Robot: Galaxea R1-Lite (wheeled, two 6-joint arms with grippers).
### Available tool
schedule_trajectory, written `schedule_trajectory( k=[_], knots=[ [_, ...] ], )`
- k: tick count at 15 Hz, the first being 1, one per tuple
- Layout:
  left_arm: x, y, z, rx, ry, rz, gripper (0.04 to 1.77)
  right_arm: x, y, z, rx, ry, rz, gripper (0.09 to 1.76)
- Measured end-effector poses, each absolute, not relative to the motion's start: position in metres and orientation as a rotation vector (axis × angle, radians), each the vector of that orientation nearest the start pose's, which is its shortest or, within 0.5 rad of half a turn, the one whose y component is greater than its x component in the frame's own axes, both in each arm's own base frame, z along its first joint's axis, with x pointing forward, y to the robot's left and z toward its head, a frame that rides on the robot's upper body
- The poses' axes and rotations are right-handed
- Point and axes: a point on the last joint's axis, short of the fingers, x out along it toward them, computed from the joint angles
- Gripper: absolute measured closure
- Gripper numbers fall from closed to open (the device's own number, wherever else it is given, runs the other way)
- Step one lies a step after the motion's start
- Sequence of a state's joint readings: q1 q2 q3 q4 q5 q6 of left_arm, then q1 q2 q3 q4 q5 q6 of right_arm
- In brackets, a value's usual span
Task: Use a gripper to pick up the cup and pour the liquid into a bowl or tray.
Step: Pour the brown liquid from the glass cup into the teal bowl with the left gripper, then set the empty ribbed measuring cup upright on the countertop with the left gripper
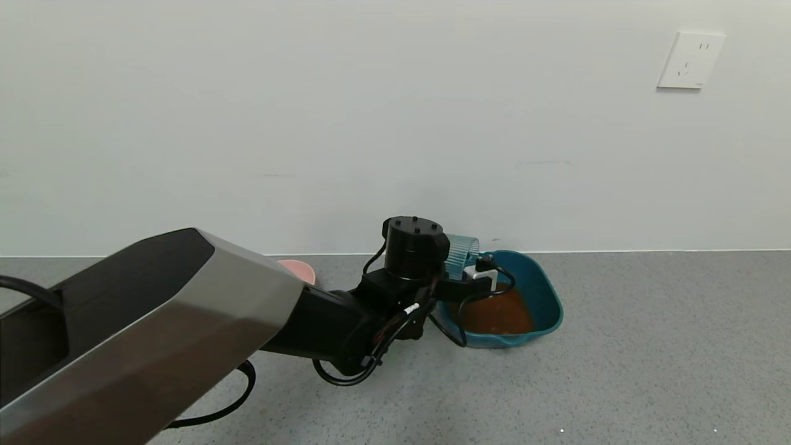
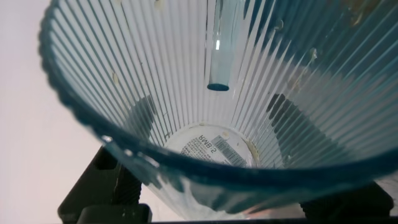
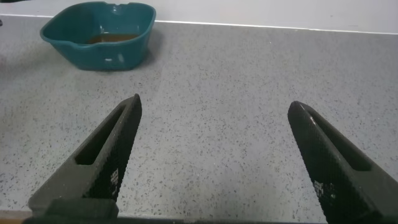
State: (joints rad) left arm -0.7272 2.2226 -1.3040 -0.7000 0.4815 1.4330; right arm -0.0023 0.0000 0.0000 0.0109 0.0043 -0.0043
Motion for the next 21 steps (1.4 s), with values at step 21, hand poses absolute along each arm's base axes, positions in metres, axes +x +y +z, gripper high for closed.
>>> schedule_trajectory(
  k=[21],
  knots=[
    [0.333, -0.220, 0.121, 0.887, 0.174, -0.483, 0.48, -0.023, 0.000, 0.074, -0.004, 0.011, 0.002, 0.14]
  ],
)
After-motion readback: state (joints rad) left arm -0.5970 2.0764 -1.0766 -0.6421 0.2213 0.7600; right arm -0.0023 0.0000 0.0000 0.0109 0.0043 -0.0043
